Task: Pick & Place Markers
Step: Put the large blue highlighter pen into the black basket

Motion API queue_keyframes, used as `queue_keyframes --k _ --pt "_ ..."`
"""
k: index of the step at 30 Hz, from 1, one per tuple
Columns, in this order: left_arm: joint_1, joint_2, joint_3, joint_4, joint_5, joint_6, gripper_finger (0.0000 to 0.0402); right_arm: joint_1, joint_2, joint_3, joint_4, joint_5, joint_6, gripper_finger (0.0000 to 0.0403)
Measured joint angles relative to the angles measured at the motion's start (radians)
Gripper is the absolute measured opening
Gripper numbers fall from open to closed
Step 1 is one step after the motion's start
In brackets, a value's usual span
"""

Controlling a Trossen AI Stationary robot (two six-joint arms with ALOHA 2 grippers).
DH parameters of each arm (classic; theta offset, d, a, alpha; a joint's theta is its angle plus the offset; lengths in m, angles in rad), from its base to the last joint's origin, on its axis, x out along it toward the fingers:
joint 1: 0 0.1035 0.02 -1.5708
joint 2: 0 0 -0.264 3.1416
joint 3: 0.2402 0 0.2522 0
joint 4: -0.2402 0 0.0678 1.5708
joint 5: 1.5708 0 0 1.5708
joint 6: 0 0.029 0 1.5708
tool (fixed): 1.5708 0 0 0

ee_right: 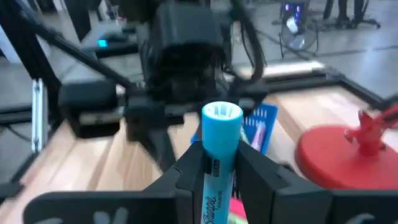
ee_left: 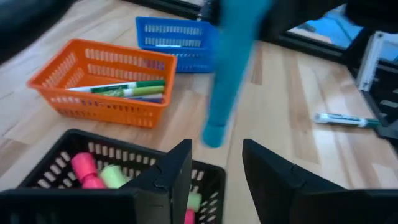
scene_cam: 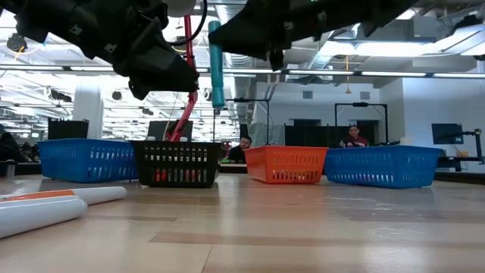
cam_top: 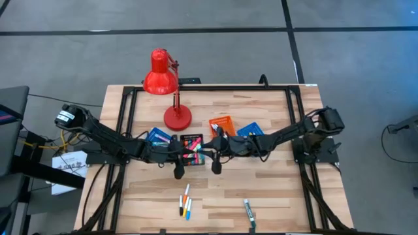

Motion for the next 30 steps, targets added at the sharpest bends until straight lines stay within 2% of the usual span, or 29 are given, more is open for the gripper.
queue_keyframes --k 4,7,12,15,21,24,30 --pt "0.000 0.000 0.000 0.005 0.002 -0.006 0.0138 -0.036 0.023 0.005 0.028 -0.071 0.014 0.0066" --pt "0.000 0.000 0.000 0.005 0.002 -0.010 0.0138 -0.065 0.040 0.006 0.034 -0.080 0.071 0.0066" --pt "-0.001 0.000 0.000 0.008 0.002 -0.011 0.0138 -0.123 0.078 0.004 0.033 -0.117 0.256 0.0066" --pt "-0.010 0.000 0.000 0.008 0.004 -0.033 0.0138 -0.159 0.134 0.013 0.043 -0.209 0.325 0.0066" --pt "-0.022 0.000 0.000 0.008 0.006 -0.038 0.0138 -0.198 0.250 0.077 0.065 -0.408 0.321 0.0067" --pt "-0.022 0.000 0.000 0.010 0.006 -0.038 0.0138 -0.203 0.287 0.117 0.061 -0.458 0.320 0.0080" --pt "-0.024 0.000 -0.001 0.007 0.006 -0.038 0.0138 -0.202 0.299 0.142 0.023 -0.463 0.297 0.0139"
